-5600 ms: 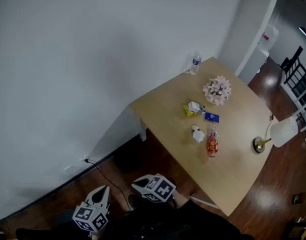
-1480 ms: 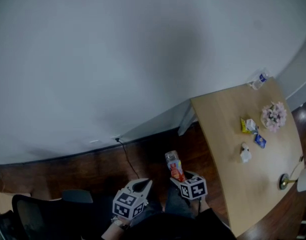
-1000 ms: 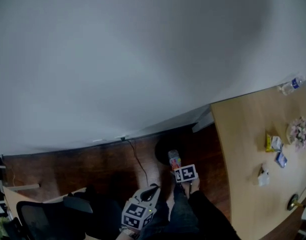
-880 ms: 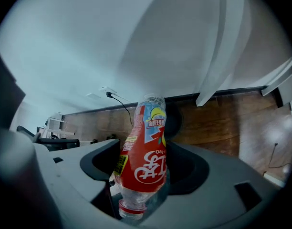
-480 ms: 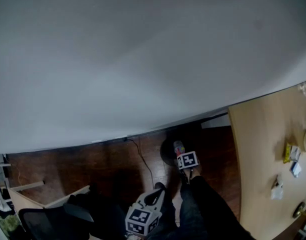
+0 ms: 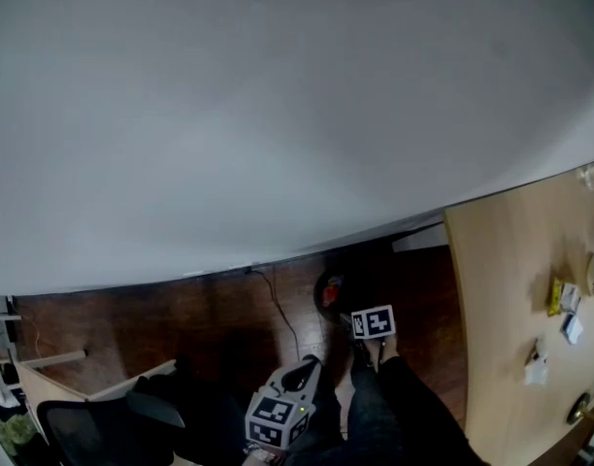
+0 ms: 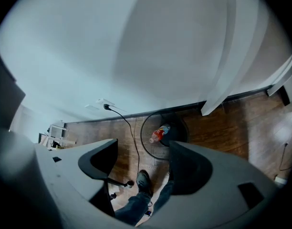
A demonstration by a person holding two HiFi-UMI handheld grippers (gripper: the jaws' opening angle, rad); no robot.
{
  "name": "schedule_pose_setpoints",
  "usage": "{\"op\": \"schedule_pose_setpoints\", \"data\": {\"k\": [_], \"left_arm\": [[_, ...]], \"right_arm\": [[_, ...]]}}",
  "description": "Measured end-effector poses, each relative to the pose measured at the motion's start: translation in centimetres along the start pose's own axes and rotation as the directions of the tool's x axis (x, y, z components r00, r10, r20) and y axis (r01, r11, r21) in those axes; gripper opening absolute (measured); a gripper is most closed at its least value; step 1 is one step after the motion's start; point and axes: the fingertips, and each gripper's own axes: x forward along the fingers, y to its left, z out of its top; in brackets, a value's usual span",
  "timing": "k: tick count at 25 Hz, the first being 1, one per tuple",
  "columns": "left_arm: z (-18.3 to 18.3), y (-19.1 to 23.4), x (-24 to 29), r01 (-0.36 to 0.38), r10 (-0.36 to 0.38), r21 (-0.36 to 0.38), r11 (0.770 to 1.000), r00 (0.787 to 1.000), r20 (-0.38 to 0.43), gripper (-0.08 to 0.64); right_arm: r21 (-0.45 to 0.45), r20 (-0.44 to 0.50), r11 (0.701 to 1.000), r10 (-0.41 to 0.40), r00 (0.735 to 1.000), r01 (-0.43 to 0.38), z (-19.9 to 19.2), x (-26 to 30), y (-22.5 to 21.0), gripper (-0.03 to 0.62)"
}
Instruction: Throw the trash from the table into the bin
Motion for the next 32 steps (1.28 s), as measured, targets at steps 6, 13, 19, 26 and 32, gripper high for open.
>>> {"op": "schedule_pose_setpoints", "data": {"k": [6,13,19,26,32], "left_arm": [[0.7,-0.7,-1.8,0.052,-0.052,-0.011,0.999,0.998,0.036,0.005],[2.1,-3.0,-6.9,0.085,-0.096,0.131,0.988,0.992,0.077,0.005],[1.5,-5.4,-11.7,0.108,-0.135,0.237,0.965,0.986,0.1,0.003],[-0.5,-6.0,-14.9,0.123,-0.154,0.246,0.962,0.982,0.112,0.003],[-1.4,-11.4,-14.2,0.231,-0.271,0.348,0.909,0.96,0.072,0.003]], "right_arm": [[-0.086,0.093,0.994,0.071,0.993,-0.063,-0.4,-9.1,4.8,0.325],[-0.199,0.229,0.973,0.159,0.96,-0.114,-3.2,-22.1,12.5,0.05],[-0.265,0.323,0.961,0.168,0.931,-0.081,-5.4,-29.9,16.6,0.04],[-0.25,0.377,0.968,0.127,0.918,-0.031,-8.9,-31.7,19.0,0.04],[-0.15,0.453,0.987,0.021,0.891,0.053,-13.5,-35.9,16.8,0.04]]}}
